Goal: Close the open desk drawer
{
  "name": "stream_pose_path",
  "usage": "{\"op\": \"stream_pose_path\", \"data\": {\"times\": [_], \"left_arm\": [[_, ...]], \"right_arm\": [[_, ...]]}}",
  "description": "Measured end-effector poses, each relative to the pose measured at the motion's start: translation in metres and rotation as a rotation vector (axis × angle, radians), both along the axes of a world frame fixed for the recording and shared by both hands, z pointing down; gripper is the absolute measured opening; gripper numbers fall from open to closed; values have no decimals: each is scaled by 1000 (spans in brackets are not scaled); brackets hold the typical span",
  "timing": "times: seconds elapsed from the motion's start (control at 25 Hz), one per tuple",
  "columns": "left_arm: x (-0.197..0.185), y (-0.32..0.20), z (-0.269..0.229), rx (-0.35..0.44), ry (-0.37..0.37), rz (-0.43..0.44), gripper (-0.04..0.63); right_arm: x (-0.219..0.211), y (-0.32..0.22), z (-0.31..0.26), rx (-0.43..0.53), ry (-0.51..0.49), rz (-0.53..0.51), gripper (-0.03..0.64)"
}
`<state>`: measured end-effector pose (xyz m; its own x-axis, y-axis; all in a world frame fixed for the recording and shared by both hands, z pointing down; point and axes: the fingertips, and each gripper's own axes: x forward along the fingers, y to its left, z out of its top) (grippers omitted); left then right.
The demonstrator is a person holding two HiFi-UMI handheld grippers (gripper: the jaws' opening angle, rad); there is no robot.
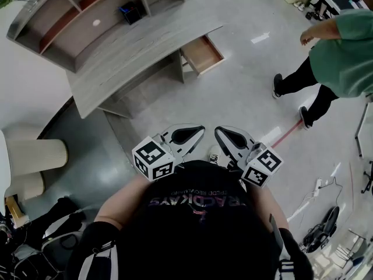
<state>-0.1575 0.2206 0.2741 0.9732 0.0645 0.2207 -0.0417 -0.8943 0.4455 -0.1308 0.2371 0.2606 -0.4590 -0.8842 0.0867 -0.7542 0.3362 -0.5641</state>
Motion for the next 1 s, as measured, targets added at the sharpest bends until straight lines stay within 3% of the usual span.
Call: {"op": "stream_pose_path", "data": {"times": [0.4,1.0], "left_arm": [[7,2,0,16,3,-14,6],[42,7,9,26,5,-141,6]], "right_arm": [[11,5,1,-2,4,3,15],[66,22,13,-10,28,-27,15]]}}
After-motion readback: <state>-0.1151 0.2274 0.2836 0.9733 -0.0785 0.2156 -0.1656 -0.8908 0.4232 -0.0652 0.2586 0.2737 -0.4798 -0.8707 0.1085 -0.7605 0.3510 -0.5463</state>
